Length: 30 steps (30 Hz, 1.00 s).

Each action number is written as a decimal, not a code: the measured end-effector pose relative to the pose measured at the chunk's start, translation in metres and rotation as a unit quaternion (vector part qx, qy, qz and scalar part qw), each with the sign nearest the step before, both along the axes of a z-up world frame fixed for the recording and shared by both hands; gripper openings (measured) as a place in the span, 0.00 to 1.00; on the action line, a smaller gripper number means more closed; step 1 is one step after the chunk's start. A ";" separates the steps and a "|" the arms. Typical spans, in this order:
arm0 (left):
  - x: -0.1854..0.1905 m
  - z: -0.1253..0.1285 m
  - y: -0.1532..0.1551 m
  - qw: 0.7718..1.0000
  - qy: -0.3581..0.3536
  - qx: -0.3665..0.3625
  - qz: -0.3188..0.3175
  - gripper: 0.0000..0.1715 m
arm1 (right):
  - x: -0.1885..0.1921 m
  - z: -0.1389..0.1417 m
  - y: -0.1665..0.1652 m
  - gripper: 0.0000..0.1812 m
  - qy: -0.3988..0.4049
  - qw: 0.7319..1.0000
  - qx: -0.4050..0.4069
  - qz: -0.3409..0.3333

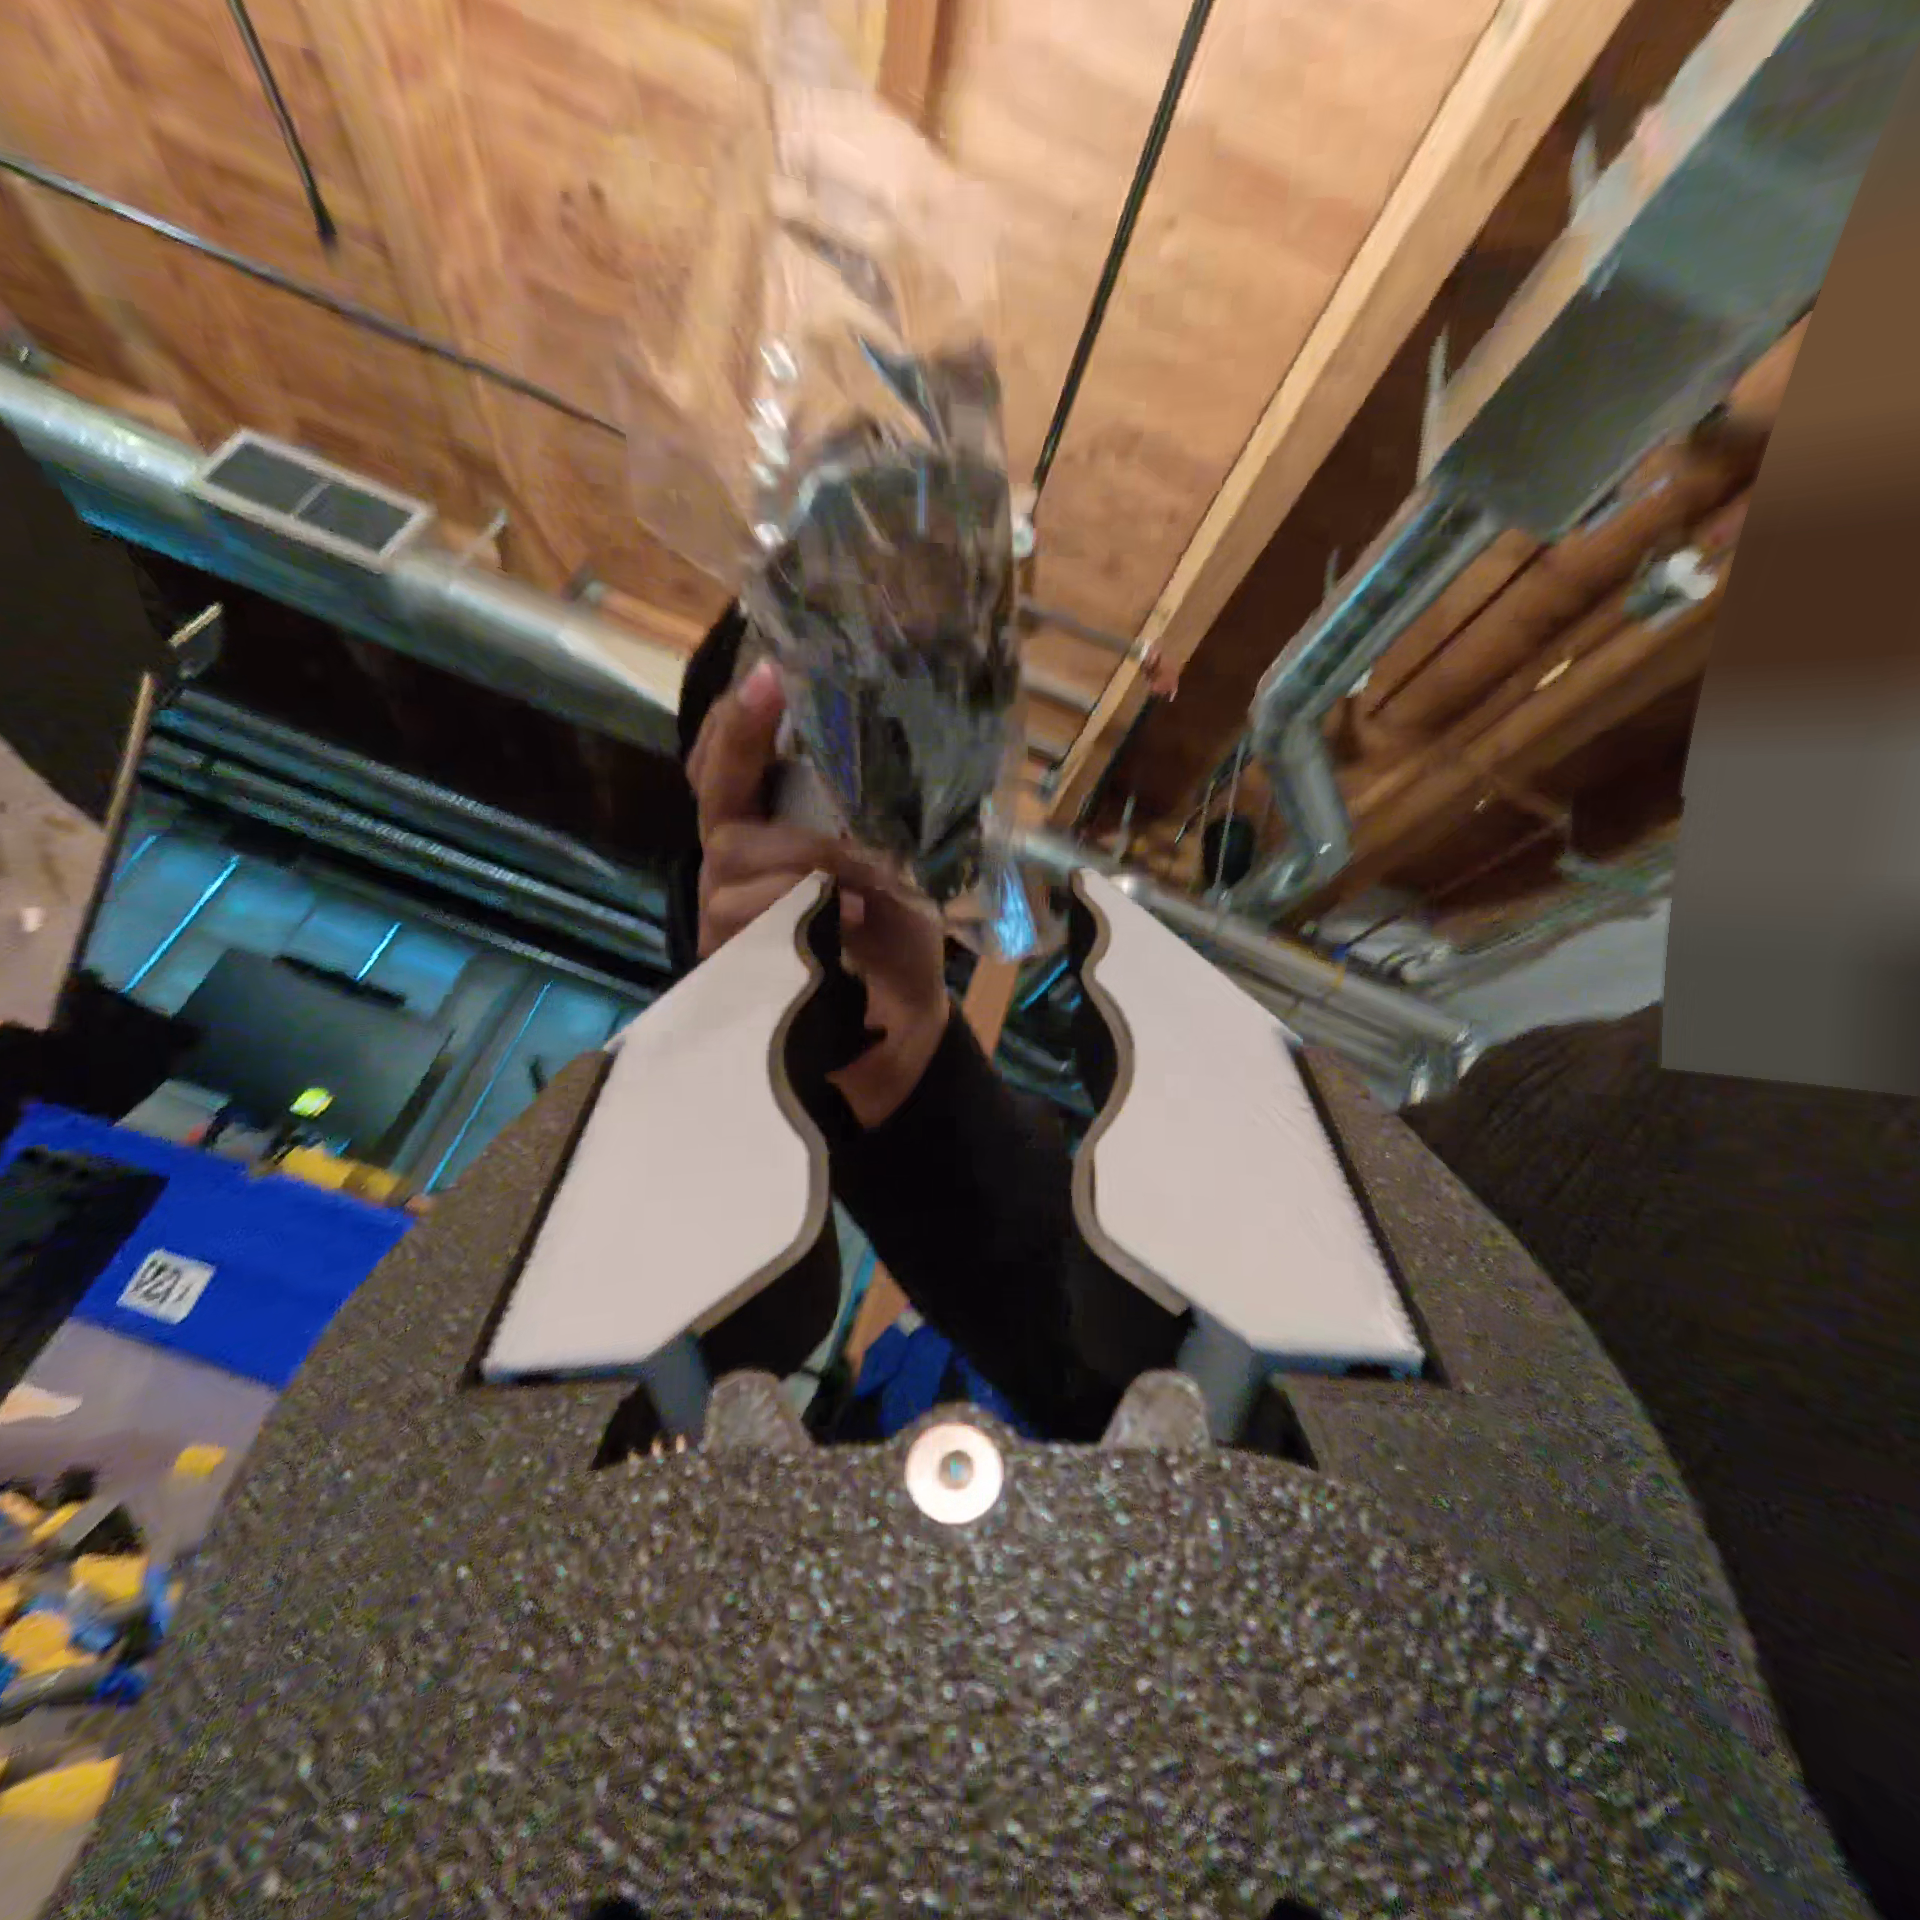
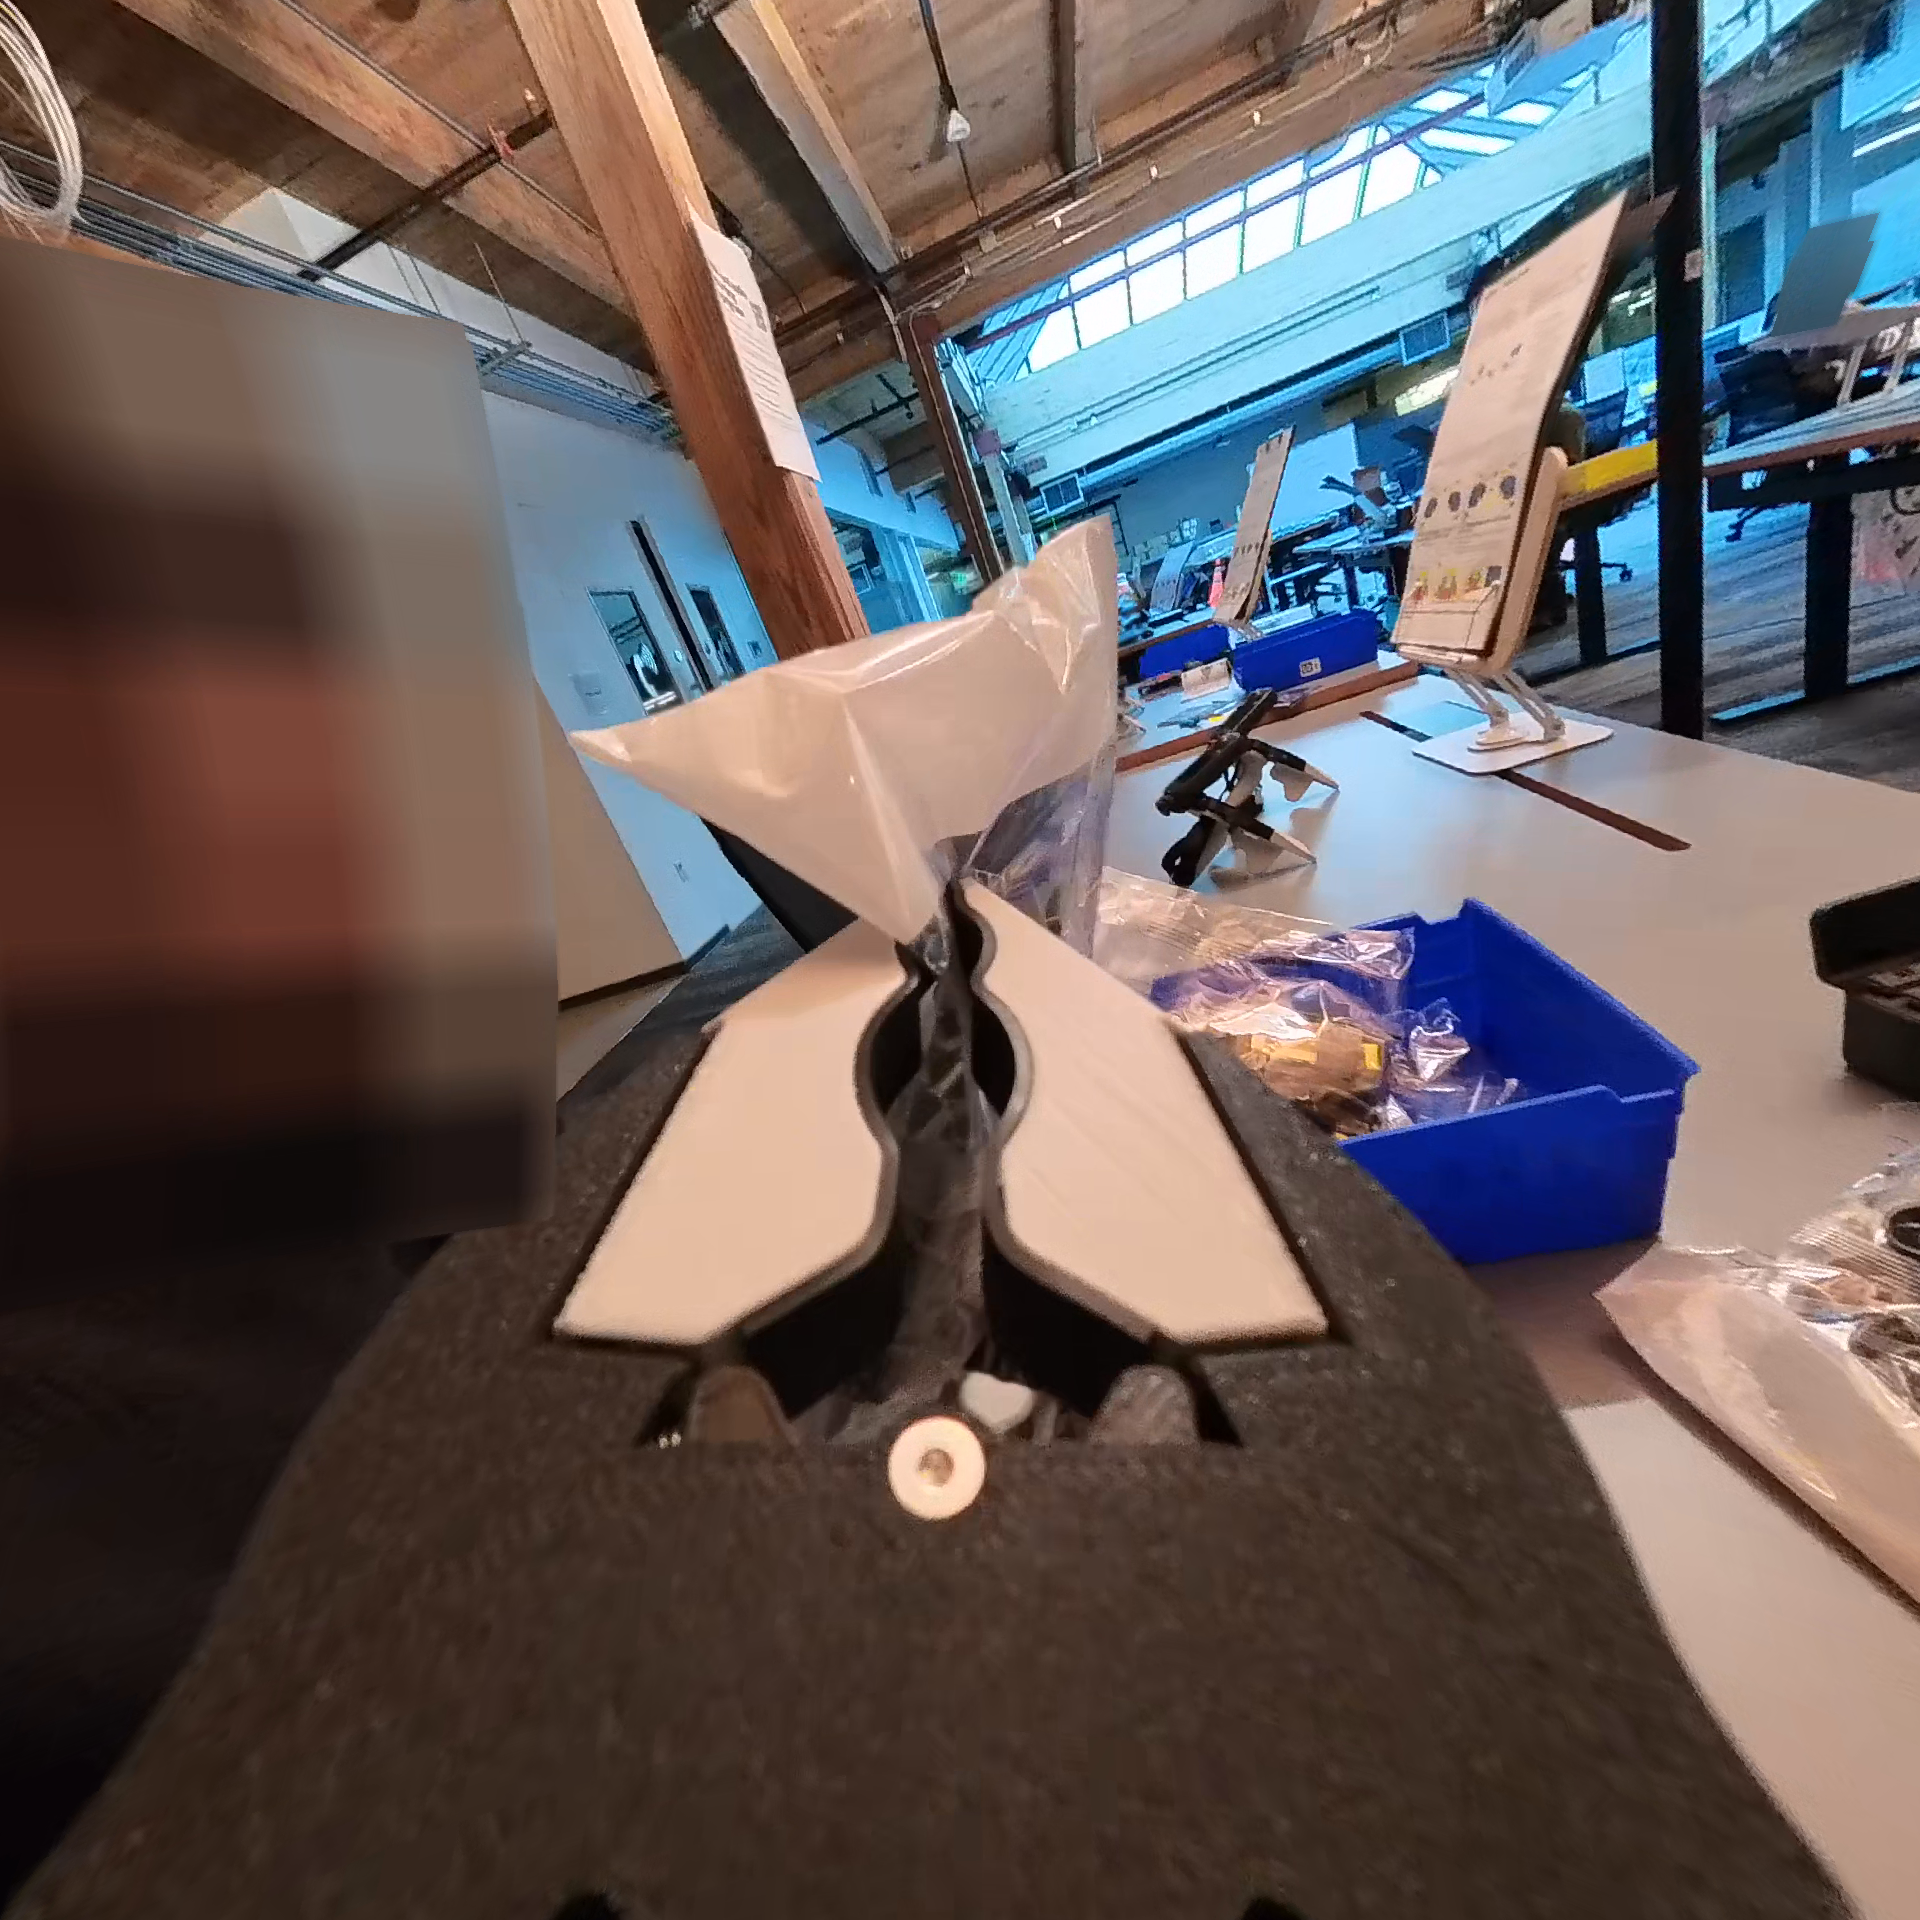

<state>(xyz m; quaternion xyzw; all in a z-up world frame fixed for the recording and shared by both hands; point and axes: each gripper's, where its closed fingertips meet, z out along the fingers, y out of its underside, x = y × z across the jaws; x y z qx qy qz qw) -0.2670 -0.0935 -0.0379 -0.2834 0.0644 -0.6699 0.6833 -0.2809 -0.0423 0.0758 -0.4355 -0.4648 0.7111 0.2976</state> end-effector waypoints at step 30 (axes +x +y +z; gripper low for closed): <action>-0.023 0.005 0.017 0.997 -0.030 -0.054 0.039 0.09 | 0.014 -0.049 0.017 0.33 -0.046 0.991 -0.029 -0.120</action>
